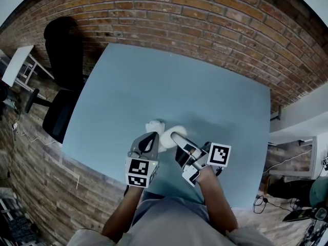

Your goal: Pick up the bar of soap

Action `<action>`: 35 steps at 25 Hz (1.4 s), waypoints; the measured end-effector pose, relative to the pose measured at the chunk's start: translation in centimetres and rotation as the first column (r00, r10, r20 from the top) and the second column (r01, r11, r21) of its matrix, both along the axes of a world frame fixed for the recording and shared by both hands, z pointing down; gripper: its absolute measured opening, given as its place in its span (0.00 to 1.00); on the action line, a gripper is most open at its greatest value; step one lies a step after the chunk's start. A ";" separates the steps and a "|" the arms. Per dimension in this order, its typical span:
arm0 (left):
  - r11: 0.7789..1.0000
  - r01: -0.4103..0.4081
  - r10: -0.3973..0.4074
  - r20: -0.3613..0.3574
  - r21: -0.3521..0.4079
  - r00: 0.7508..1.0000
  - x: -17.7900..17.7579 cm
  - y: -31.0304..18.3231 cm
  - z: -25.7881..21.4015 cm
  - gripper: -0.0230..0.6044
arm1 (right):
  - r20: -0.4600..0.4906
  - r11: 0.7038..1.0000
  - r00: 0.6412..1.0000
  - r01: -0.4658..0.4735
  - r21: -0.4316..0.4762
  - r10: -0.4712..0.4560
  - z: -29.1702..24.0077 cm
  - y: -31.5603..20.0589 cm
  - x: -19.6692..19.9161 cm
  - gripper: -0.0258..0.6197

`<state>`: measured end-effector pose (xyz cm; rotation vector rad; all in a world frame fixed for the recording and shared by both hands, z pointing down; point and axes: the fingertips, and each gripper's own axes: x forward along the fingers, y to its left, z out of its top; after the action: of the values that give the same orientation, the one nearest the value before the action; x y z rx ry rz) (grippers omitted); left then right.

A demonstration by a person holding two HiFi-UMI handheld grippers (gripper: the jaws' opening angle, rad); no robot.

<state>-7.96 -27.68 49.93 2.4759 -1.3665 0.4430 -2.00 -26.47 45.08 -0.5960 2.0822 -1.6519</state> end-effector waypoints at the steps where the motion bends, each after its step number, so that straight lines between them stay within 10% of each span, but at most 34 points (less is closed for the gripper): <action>1: 1.000 0.001 -0.001 0.000 0.002 1.000 0.1 0.1 -0.1 0.04 | 0.002 1.000 1.000 -0.003 0.002 0.003 -0.1 0.0 0.1 0.22; 35: 1.000 0.020 -0.020 -0.037 0.017 0.999 -0.3 -0.6 -1.6 0.04 | 0.018 1.000 1.000 -0.009 0.020 0.009 -1.0 -0.1 0.3 0.22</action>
<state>-8.30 -28.26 48.38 2.4693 -1.3850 0.3813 -1.66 -26.60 44.05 -0.5816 2.0776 -1.6240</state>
